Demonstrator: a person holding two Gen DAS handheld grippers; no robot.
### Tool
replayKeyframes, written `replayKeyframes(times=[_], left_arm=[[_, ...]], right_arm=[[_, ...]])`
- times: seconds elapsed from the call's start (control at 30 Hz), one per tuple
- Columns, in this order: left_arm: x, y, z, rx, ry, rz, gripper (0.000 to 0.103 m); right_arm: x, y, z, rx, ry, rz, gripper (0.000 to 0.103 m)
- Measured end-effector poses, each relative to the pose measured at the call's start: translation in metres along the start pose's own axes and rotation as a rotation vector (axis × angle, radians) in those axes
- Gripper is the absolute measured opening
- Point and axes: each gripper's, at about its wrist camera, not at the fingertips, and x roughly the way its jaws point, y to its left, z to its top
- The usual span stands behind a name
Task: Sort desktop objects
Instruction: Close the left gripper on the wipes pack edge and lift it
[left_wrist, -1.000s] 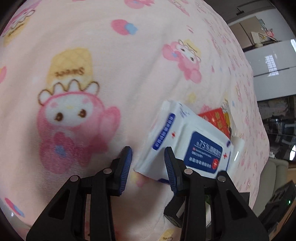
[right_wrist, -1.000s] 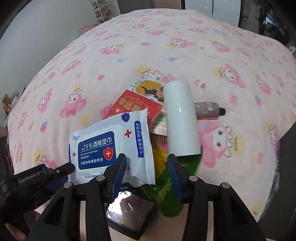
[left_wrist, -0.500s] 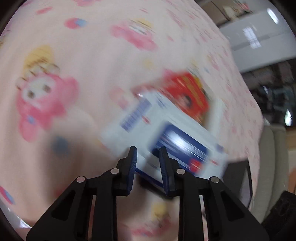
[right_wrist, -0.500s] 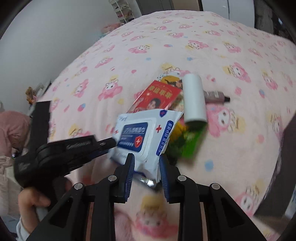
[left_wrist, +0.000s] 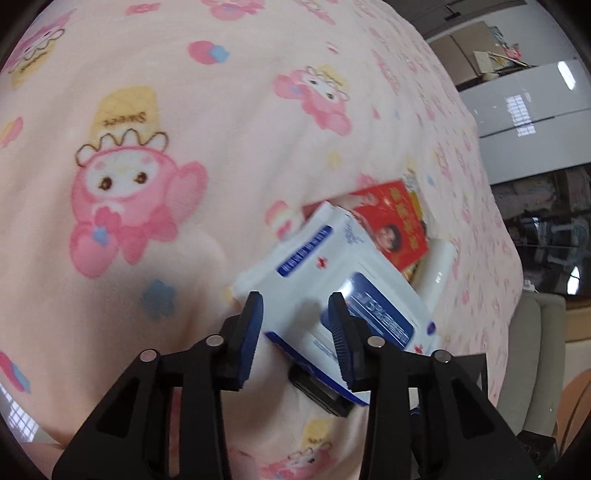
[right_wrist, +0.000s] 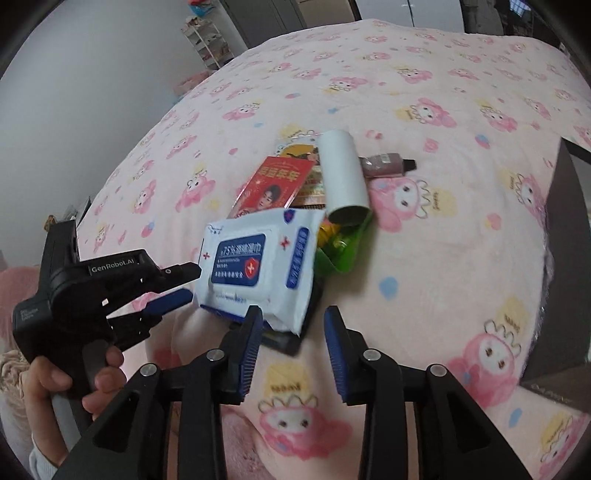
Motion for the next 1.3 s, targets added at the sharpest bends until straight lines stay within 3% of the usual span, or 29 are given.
replayKeyframes(times=[0.17,0.27,0.4,0.6,0.7,0.8,1.0,1.1,1.17,1.3], left_arm=[[0.008,0.007,0.002,-0.024,0.011,-0.011,0.040],[0.012,0.010,0.003,-0.039,0.017,-0.017,0.042],[0.018,0.013,0.003,-0.049,0.032,-0.034,0.048],[0.018,-0.010,-0.009,0.038,0.114,-0.146,0.048],[0.002,-0.010,-0.005,0.031,0.057,-0.168,0.048],[-0.003,0.002,0.003,0.000,0.010,-0.086,0.048],[0.014,0.013,0.011,-0.040,0.023,0.036,0.046],[0.006,0.009,0.017,-0.019,-0.059,0.090,0.046],[0.007,0.010,0.021,-0.023,-0.066,0.075,0.046],[0.025,0.002,0.017,0.024,0.008,0.069,0.050]], right_arm=[[0.037,-0.004,0.005,0.051,0.036,-0.010,0.034],[0.043,0.003,0.000,0.052,0.026,0.009,0.022],[0.024,0.014,-0.005,-0.010,-0.014,-0.015,0.019],[-0.020,0.003,-0.022,0.021,-0.075,0.042,0.015],[-0.031,-0.010,-0.038,0.047,-0.116,0.026,0.013],[-0.016,-0.027,-0.052,0.086,-0.091,-0.062,0.012],[-0.022,-0.037,-0.045,0.134,-0.106,-0.032,0.012],[-0.022,-0.038,-0.032,0.153,-0.122,-0.031,0.014],[-0.016,-0.041,-0.027,0.190,-0.110,0.004,0.016],[-0.004,-0.036,-0.028,0.210,-0.084,0.054,0.018]])
